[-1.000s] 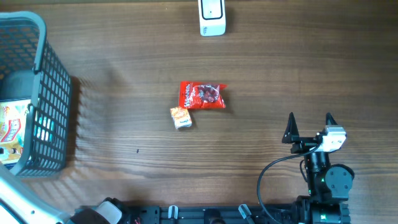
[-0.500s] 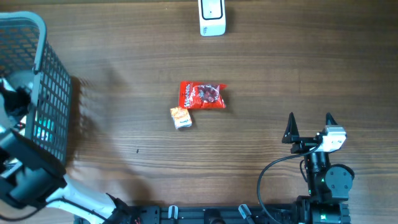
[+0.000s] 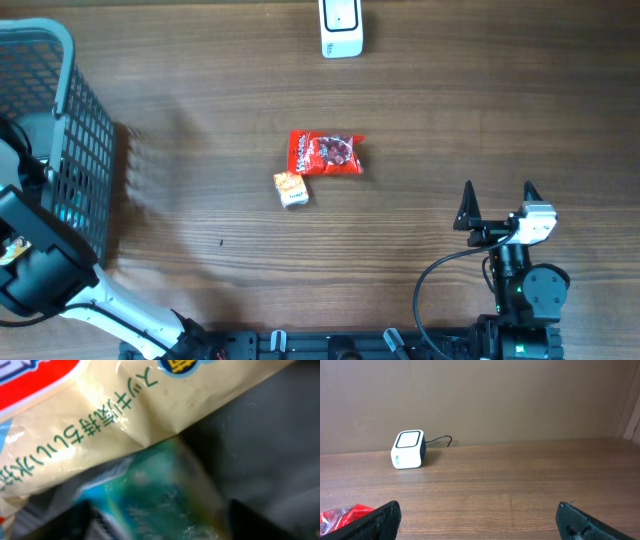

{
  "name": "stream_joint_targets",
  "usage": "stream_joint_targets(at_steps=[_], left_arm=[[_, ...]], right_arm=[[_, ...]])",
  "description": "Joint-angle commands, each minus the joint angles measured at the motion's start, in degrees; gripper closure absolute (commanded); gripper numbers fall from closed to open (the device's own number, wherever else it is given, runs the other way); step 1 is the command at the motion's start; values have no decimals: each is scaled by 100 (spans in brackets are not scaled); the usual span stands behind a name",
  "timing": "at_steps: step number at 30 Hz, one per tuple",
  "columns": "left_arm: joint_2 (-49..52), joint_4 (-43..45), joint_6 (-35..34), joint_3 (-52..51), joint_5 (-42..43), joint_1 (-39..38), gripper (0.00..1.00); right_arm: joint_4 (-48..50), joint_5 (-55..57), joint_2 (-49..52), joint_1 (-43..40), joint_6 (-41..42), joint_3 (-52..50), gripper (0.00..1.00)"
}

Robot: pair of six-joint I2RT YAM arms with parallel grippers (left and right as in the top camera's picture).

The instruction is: Scan the item barcode

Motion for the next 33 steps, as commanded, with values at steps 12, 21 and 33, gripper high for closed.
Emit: stream_joint_targets(at_steps=[12, 21, 33], left_arm=[[-201, -1305, -136, 2695, 120, 4, 96], [-1091, -1803, -1010, 4927, 2938, -820, 96], [-479, -2157, -645, 3755, 1375, -5388, 94]], right_arm=[[15, 61, -35, -13, -46, -7, 0], [17, 61, -35, -13, -46, -7, 0], [17, 61, -35, -13, -46, -7, 0]])
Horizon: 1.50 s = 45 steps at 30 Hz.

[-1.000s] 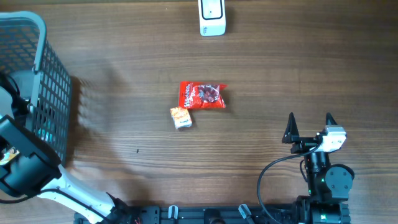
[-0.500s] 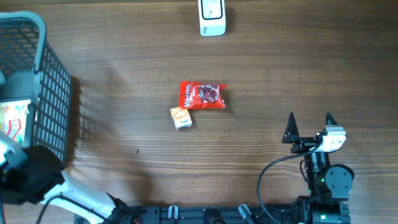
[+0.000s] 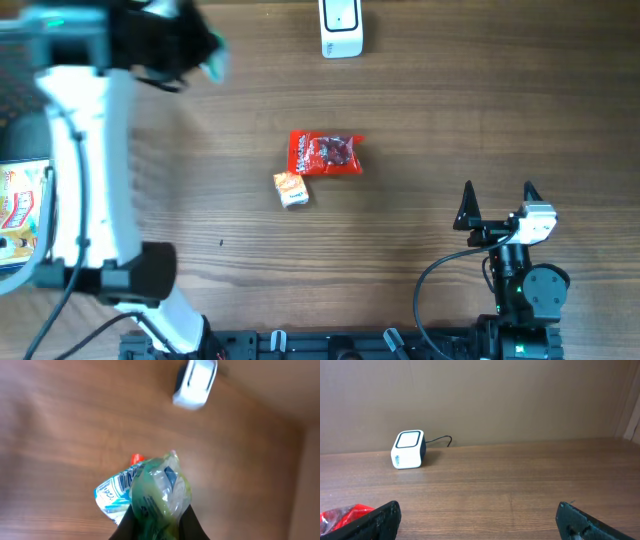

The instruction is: Scan the item barcode

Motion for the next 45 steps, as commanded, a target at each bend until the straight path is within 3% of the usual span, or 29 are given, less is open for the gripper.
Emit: stream_joint_targets(at_steps=[1, 7, 9, 12, 16, 21, 25, 29, 30, 34, 37, 40, 45], left_arm=[[533, 92, 90, -979, -411, -824, 94], [1196, 2457, -72, -3635, -411, -2061, 74], [1333, 3254, -306, -4124, -404, -2321, 50], [1482, 3700, -319, -4260, -361, -2664, 23], [1440, 3759, 87, -4153, -428, -3101, 4], [603, 2306, 87, -2811, -2031, -2756, 0], [-603, 2201, 24, -2339, -2170, -1832, 0], [-1792, 2304, -684, -2334, -2173, 616, 0], [-1917, 2297, -728, -2334, -2197, 1659, 0], [-1738, 2251, -699, -2367, -2208, 3722, 0], [-1368, 2192, -247, -2367, -2205, 4570, 0], [-710, 1864, 887, -2485, -2208, 4752, 0], [337, 1930, 1576, -3119, -2732, 4736, 0]], right_arm=[[15, 61, -35, -13, -46, -7, 0], [15, 61, -35, -13, -46, -7, 0], [17, 61, -35, -13, -46, -7, 0], [15, 61, -35, -13, -46, -7, 0], [15, 61, -35, -13, -46, -7, 0], [17, 61, -35, -13, -46, -7, 0], [17, 61, -35, -13, -46, -4, 0], [15, 61, -35, -13, -46, -7, 0], [17, 61, -35, -13, -46, -7, 0], [15, 61, -35, -13, -48, -7, 0], [17, 61, -35, -13, -46, -7, 0], [17, 61, -35, -13, -44, -7, 0], [15, 61, -35, -13, -44, -4, 0]])
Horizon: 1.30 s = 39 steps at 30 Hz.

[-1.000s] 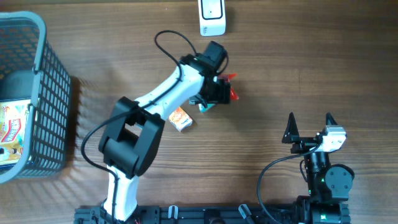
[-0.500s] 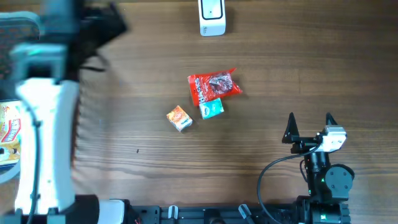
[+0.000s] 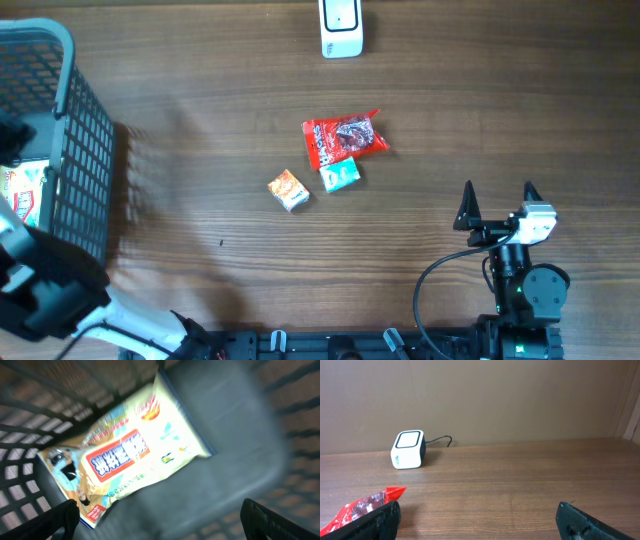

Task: Scan the item barcode
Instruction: 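Grasp the large cream wipes pack in the basket and set it on the table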

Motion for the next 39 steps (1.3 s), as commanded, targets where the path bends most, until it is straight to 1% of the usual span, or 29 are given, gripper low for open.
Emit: stream_joint_targets(at_steps=[1, 2, 3, 8, 11, 13, 17, 19, 20, 22, 24, 26, 27, 28, 29, 30, 31, 32, 33, 34, 36, 38, 39], left_arm=[[522, 66, 765, -382, -695, -24, 0], [601, 184, 800, -494, -835, -24, 0], [636, 323, 994, -592, -837, -26, 0], [643, 1126, 2271, -1325, -796, -160, 0], [662, 1517, 2789, -1762, -730, -348, 0], [662, 1801, 2852, -1974, -879, -417, 0], [662, 2433, 2857, -2441, -1851, -417, 0], [671, 2747, 2881, -2664, -1853, -382, 0], [678, 2898, 3023, -2765, -1853, -354, 2], [678, 3169, 3156, -2977, -1915, -260, 3], [682, 3484, 3158, -3222, -1912, -131, 5], [682, 3711, 3351, -3453, -1812, -44, 12], [682, 3770, 3460, -3550, -1644, -33, 21], [682, 3792, 3458, -3591, -1390, -33, 33], [682, 3790, 3453, -3604, -1080, -33, 53], [682, 3790, 3427, -3604, -822, -33, 63], [682, 3790, 3388, -3604, -809, -35, 67], [682, 3788, 3388, -3604, -826, -39, 77], [662, 3792, 3388, -3602, -916, -50, 93], [623, 3792, 3388, -3589, -1080, -83, 96], [487, 3790, 3357, -3532, -1401, -173, 96], [136, 3812, 2966, -3305, -1932, -356, 96], [-142, 3797, 2796, -3130, -1996, -474, 96]], right_arm=[[13, 59, -35, -13, -46, -7, 0], [13, 59, -35, -13, -46, -7, 0], [15, 59, -35, -13, -44, -7, 0], [15, 59, -35, -13, -46, -7, 0], [13, 59, -35, -13, -48, -7, 0], [15, 59, -35, -13, -46, -7, 0], [15, 59, -35, -13, -46, -7, 0], [13, 59, -35, -13, -44, -7, 0], [13, 59, -35, -13, -44, -7, 0], [13, 59, -35, -13, -44, -7, 0], [15, 59, -35, -13, -48, -7, 0], [13, 59, -35, -13, -44, -7, 0], [13, 59, -35, -13, -46, -7, 0], [15, 59, -35, -13, -46, -7, 0], [13, 59, -35, -13, -44, -7, 0], [15, 59, -35, -13, -44, -7, 0], [13, 59, -35, -13, -46, -7, 0], [13, 59, -35, -13, -46, -7, 0], [13, 59, -35, -13, -46, -7, 0], [15, 59, -35, -13, -44, -4, 1], [13, 59, -35, -13, -46, -7, 0], [13, 57, -35, -13, -44, -7, 0], [15, 59, -35, -13, -46, -7, 0]])
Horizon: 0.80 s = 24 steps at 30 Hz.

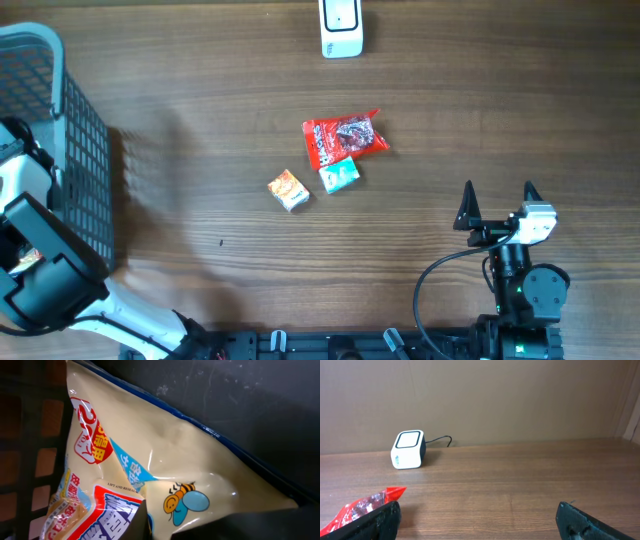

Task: Scan the item barcode
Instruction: 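Grasp the large cream wipes pack in the basket and set it on the table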

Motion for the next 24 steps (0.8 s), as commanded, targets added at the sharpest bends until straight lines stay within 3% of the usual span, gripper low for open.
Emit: stream_joint_targets(at_steps=[1, 4, 6, 12, 16, 18, 20, 24], left_arm=[[-726, -42, -490, 315, -363, -404, 96], [-1690, 140, -599, 669, -291, -898, 96], [-2356, 280, -623, 798, 195, -1235, 96], [-4223, 966, -1381, 850, 922, -2140, 96], [-5125, 337, -3202, 850, 2402, -3329, 96], [-5141, 11, -3897, 844, 3541, -4050, 96], [-4701, -511, -3934, 811, 4098, -5003, 96], [-3152, -1563, -3912, 811, 3508, -6131, 96]], right_arm=[[15, 59, -35, -13, -46, -7, 0], [13, 59, -35, -13, -44, -4, 0], [15, 57, -35, -13, -46, -7, 0], [13, 59, -35, -13, -44, -7, 0], [13, 59, -35, -13, -46, -7, 0], [13, 59, -35, -13, -46, -7, 0], [15, 59, -35, -13, -46, -7, 0], [13, 59, -35, -13, -46, -7, 0]])
